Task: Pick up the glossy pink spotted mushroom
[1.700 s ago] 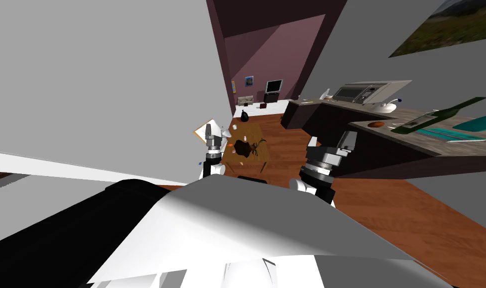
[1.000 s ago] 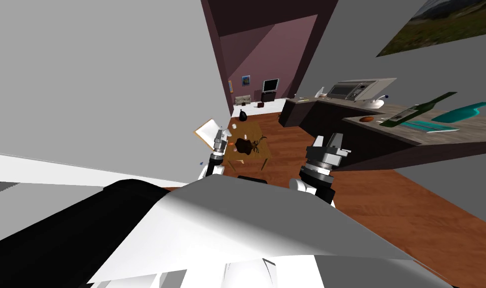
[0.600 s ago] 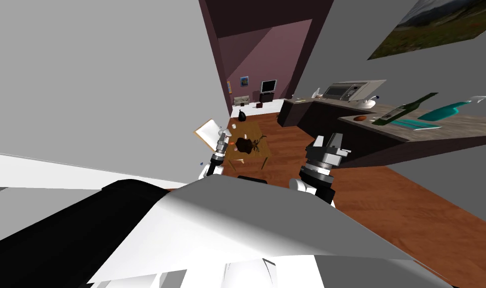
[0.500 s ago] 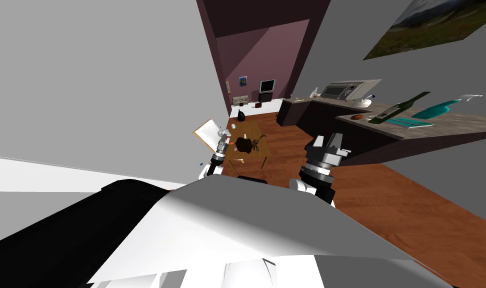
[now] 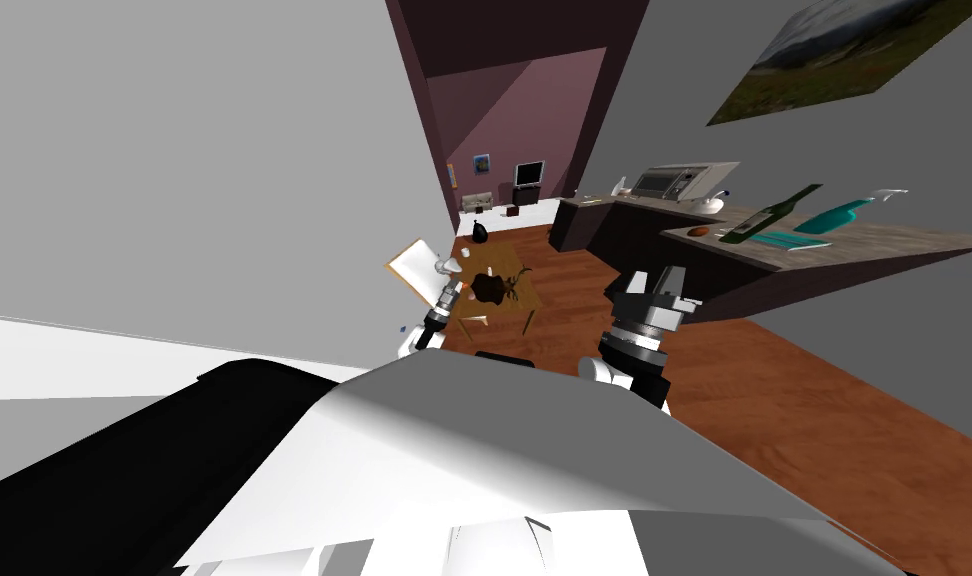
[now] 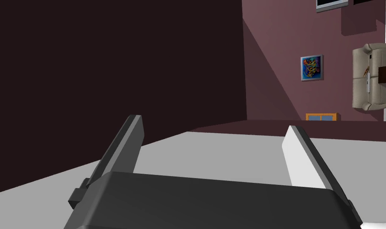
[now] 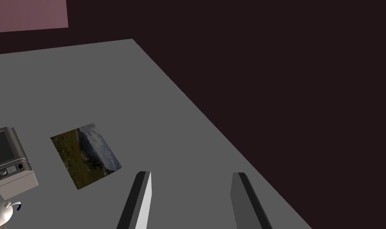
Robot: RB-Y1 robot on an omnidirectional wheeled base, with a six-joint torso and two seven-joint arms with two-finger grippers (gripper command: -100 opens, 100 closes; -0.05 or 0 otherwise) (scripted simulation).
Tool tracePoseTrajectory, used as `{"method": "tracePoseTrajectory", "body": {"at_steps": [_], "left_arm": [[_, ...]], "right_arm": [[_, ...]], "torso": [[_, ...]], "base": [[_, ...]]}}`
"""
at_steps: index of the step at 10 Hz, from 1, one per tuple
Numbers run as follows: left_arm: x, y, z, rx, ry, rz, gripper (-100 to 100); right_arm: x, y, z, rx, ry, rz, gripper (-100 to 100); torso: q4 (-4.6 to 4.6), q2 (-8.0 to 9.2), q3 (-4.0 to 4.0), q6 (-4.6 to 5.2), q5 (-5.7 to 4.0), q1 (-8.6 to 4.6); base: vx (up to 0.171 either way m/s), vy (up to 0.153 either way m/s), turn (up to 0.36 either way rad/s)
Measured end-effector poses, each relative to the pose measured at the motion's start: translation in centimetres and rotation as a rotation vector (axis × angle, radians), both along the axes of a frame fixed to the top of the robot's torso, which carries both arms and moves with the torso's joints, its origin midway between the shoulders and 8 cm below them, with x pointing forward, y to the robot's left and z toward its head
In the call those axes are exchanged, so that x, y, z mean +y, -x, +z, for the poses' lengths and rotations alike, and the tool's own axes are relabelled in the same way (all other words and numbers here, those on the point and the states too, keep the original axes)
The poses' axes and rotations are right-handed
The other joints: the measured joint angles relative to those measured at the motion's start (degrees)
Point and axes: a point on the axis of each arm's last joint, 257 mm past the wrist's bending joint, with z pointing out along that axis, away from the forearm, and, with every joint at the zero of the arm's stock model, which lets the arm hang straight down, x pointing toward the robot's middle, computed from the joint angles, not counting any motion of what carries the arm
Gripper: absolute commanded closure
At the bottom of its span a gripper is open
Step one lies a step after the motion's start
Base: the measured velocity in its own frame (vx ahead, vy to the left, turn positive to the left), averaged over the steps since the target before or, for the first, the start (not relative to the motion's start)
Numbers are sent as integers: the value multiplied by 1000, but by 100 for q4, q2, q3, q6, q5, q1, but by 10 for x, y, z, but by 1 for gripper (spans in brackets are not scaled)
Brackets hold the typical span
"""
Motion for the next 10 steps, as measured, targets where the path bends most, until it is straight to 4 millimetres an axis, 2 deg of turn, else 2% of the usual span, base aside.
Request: {"method": "tracePoseTrajectory", "body": {"at_steps": [3,10], "left_arm": [[-1,-2,-34,62,-62,-36,-100],[16,-8,-112,224,-177,-98,-100]], "right_arm": [[0,0,0,0,0,0,0],[0,0,0,0,0,0,0]], "torso": [[0,-1,-1,1,-1,-2],[-2,-8,-4,-2,-1,-3]], "base": [[-37,31,-80],[-29,30,-102]]}}
